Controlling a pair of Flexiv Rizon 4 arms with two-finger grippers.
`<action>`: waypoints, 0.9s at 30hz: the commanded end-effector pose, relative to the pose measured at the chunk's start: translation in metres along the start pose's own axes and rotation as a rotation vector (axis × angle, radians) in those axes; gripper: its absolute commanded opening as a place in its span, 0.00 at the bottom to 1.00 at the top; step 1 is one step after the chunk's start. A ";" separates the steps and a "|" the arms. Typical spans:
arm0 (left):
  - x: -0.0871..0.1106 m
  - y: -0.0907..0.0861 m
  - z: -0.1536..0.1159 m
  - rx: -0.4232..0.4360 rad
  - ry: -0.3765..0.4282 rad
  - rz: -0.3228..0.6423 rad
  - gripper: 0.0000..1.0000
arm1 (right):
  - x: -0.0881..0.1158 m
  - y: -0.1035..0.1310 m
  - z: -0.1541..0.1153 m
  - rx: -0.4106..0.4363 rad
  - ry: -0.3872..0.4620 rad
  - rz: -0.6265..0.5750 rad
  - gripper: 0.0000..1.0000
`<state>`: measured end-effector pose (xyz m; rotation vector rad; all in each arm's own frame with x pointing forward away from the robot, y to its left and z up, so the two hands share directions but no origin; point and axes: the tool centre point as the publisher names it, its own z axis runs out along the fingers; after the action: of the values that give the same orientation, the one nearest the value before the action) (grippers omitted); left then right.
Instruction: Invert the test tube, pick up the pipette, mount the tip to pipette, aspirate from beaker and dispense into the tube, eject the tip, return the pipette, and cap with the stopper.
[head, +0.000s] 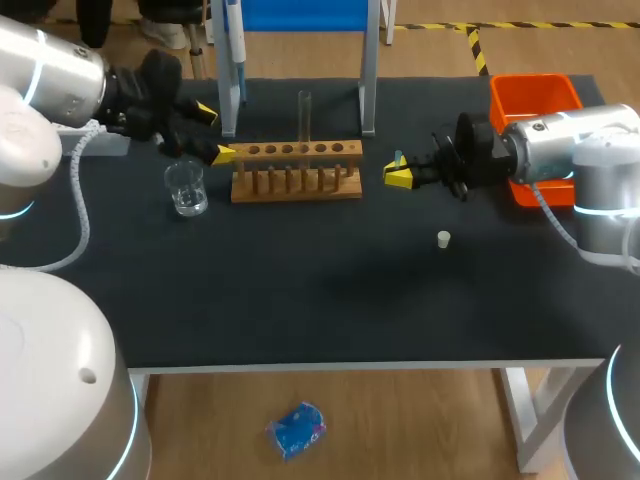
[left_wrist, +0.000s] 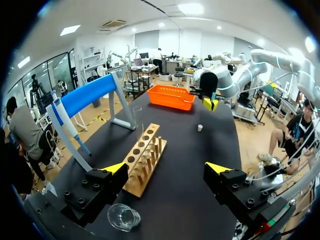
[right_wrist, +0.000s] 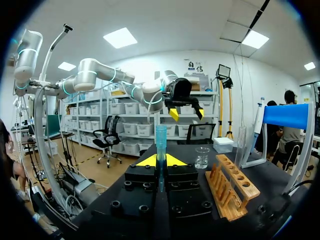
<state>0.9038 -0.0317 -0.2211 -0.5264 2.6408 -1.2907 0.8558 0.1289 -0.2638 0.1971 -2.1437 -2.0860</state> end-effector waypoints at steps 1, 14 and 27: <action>0.000 0.000 -0.001 0.000 0.001 0.000 1.00 | 0.001 0.001 -0.001 0.002 0.001 0.000 0.00; -0.071 0.014 -0.021 -0.045 -0.021 0.065 1.00 | 0.001 0.001 -0.001 0.002 0.001 0.000 0.00; -0.166 0.023 -0.053 -0.072 -0.087 0.070 1.00 | 0.001 0.001 -0.001 0.002 0.001 0.000 0.00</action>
<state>1.0127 0.0795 -0.2094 -0.4985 2.5799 -1.1119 0.8559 0.1289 -0.2639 0.1971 -2.1437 -2.0860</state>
